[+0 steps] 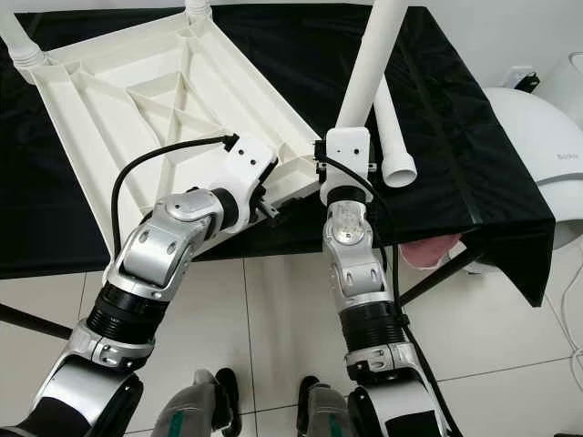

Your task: Building children table

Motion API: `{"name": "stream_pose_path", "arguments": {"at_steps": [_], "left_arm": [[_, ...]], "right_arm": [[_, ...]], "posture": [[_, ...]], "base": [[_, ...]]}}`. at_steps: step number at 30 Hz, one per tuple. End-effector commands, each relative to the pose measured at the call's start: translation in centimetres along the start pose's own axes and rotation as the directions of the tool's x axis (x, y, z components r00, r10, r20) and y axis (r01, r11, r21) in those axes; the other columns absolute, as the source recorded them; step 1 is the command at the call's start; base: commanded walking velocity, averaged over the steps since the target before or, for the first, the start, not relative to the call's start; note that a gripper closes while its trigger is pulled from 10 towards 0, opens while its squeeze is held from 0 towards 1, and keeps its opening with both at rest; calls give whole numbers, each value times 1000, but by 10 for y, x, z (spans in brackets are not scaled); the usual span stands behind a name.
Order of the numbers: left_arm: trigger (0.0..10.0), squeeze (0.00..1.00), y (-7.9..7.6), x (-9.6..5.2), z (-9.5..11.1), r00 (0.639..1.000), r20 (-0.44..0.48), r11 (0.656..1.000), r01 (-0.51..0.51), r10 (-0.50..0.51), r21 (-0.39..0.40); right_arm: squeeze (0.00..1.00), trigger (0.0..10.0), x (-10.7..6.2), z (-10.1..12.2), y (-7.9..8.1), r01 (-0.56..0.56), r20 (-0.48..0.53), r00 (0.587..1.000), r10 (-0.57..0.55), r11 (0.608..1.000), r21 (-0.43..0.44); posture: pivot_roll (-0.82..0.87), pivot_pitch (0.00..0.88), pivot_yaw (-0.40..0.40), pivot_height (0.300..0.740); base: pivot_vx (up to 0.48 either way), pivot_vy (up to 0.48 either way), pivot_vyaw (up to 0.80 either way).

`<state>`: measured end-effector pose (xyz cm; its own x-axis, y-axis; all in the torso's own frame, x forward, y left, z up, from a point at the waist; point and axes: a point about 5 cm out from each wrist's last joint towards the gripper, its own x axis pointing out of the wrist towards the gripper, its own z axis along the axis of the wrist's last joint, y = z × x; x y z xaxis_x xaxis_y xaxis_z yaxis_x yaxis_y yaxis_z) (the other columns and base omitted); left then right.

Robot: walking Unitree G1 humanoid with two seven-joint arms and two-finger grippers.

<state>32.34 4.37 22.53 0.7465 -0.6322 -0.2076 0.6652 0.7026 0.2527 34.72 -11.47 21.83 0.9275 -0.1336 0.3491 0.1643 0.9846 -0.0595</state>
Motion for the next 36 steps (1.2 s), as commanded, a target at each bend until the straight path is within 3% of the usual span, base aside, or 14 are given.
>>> {"name": "stream_pose_path", "arguments": {"at_steps": [1,17,24,36], "left_arm": [[10000,0,2,1,1,998,-1,998,-65,65,12],[10000,0,3,0,3,998,2,998,-66,66,14],[10000,0,4,-1,4,998,4,998,-67,67,18],[10000,0,3,0,4,998,4,998,-64,64,21]], "right_arm": [[0,10000,-3,-9,-5,11,-22,1000,-11,1000,-10],[0,10000,8,-23,-14,-3,-57,998,4,1000,19],[0,10000,10,-26,-5,-69,-78,994,75,994,81],[0,10000,2,-25,11,-177,-54,982,183,979,97]], "posture": [[-66,212,-13,740],[-59,216,-9,740],[-56,216,-8,740],[-57,209,-13,740]], "base": [[0,0,0],[0,0,0],[0,0,0],[0,0,0]]}}
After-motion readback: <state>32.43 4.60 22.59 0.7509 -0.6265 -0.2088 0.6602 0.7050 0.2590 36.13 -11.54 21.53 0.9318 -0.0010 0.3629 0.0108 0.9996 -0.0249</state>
